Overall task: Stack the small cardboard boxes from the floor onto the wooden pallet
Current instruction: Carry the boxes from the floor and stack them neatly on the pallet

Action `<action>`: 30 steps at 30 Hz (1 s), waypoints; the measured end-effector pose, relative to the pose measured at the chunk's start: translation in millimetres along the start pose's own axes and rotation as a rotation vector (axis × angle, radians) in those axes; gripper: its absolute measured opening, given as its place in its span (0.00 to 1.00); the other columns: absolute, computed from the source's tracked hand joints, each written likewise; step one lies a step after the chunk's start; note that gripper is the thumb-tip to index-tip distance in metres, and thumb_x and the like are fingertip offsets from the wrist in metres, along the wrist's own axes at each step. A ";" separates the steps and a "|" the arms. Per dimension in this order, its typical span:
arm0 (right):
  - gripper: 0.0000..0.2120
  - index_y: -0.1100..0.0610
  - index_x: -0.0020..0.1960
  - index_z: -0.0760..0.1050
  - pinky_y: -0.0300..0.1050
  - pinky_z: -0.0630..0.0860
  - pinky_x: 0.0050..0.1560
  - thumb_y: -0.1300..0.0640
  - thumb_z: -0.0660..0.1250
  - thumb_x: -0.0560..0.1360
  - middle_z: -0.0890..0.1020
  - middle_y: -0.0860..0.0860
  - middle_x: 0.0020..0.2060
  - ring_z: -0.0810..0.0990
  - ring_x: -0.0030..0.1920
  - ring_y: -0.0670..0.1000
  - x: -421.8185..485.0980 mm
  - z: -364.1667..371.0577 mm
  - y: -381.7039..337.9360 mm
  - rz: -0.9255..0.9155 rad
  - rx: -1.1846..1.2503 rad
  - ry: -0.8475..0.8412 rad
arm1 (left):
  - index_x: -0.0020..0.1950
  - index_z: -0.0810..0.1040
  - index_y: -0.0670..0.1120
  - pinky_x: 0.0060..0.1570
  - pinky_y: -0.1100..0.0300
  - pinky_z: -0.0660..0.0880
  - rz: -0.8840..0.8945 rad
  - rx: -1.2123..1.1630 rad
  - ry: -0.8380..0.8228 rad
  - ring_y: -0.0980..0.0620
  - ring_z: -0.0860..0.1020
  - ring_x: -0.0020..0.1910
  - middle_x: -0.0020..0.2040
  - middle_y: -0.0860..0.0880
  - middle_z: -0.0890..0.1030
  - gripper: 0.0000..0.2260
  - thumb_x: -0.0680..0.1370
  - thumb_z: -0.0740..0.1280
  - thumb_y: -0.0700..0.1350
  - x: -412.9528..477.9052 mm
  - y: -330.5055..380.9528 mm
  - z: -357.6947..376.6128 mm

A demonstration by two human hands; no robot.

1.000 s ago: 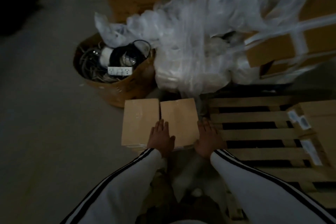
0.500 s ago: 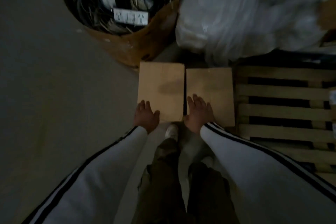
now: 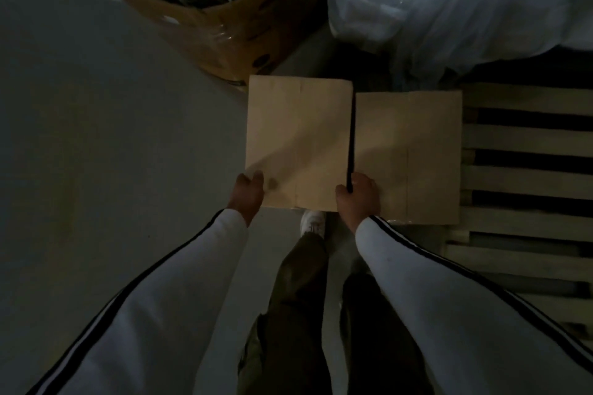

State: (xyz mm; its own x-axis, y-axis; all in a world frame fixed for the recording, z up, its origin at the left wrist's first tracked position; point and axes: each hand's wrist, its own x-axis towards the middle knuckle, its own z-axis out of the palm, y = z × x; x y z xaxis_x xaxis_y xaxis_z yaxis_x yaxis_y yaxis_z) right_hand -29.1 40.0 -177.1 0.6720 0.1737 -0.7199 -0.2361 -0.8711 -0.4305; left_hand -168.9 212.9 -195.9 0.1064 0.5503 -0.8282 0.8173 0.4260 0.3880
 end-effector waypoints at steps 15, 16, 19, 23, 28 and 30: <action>0.45 0.55 0.80 0.59 0.59 0.72 0.69 0.39 0.69 0.68 0.70 0.56 0.74 0.73 0.69 0.61 -8.1 0.3 -21.3 0.298 0.384 -0.160 | 0.58 0.79 0.46 0.63 0.46 0.75 -0.117 -0.404 0.084 0.44 0.79 0.50 0.57 0.43 0.82 0.19 0.79 0.64 0.60 -42.1 11.8 -8.2; 0.42 0.57 0.77 0.64 0.59 0.73 0.68 0.38 0.68 0.70 0.73 0.57 0.71 0.75 0.66 0.61 -11.6 -4.1 -20.9 0.311 0.402 -0.178 | 0.53 0.82 0.46 0.61 0.44 0.77 -0.090 -0.389 0.176 0.41 0.80 0.50 0.55 0.41 0.83 0.19 0.76 0.64 0.61 -41.8 10.1 -15.5; 0.32 0.55 0.66 0.77 0.56 0.80 0.59 0.33 0.66 0.73 0.82 0.56 0.59 0.82 0.55 0.59 -28.6 -27.4 -28.4 0.307 0.458 -0.150 | 0.34 0.82 0.46 0.47 0.41 0.81 -0.026 -0.385 0.391 0.39 0.81 0.41 0.42 0.38 0.84 0.19 0.71 0.62 0.59 -65.1 22.2 -42.9; 0.29 0.57 0.55 0.82 0.41 0.79 0.36 0.33 0.59 0.78 0.87 0.55 0.44 0.86 0.39 0.52 -42.2 -79.4 -41.9 0.176 0.568 -0.231 | 0.39 0.83 0.45 0.45 0.45 0.80 0.141 -0.507 0.284 0.41 0.82 0.43 0.42 0.41 0.84 0.15 0.74 0.68 0.56 -92.2 77.6 -70.8; 0.34 0.45 0.56 0.81 0.62 0.79 0.60 0.22 0.53 0.71 0.87 0.53 0.49 0.85 0.53 0.59 -45.4 -85.0 -67.9 0.170 0.580 -0.393 | 0.60 0.82 0.44 0.48 0.48 0.82 0.065 -0.605 0.071 0.44 0.81 0.48 0.48 0.44 0.82 0.11 0.80 0.70 0.47 -91.0 110.4 -66.4; 0.34 0.45 0.58 0.79 0.62 0.79 0.60 0.22 0.51 0.73 0.87 0.53 0.50 0.86 0.52 0.58 -49.8 -81.6 -60.9 0.171 0.553 -0.383 | 0.58 0.82 0.44 0.45 0.50 0.82 0.009 -0.543 0.051 0.43 0.82 0.48 0.50 0.42 0.83 0.09 0.82 0.67 0.45 -93.1 105.0 -59.2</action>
State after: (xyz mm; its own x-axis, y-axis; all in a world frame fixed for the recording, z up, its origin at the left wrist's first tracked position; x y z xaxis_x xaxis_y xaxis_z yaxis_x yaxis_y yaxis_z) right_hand 9.1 46.9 -70.7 0.3226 0.2932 -0.9000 -0.7078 -0.5565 -0.4351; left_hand -126.5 248.9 -54.1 0.0737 0.5842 -0.8082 0.4048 0.7231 0.5597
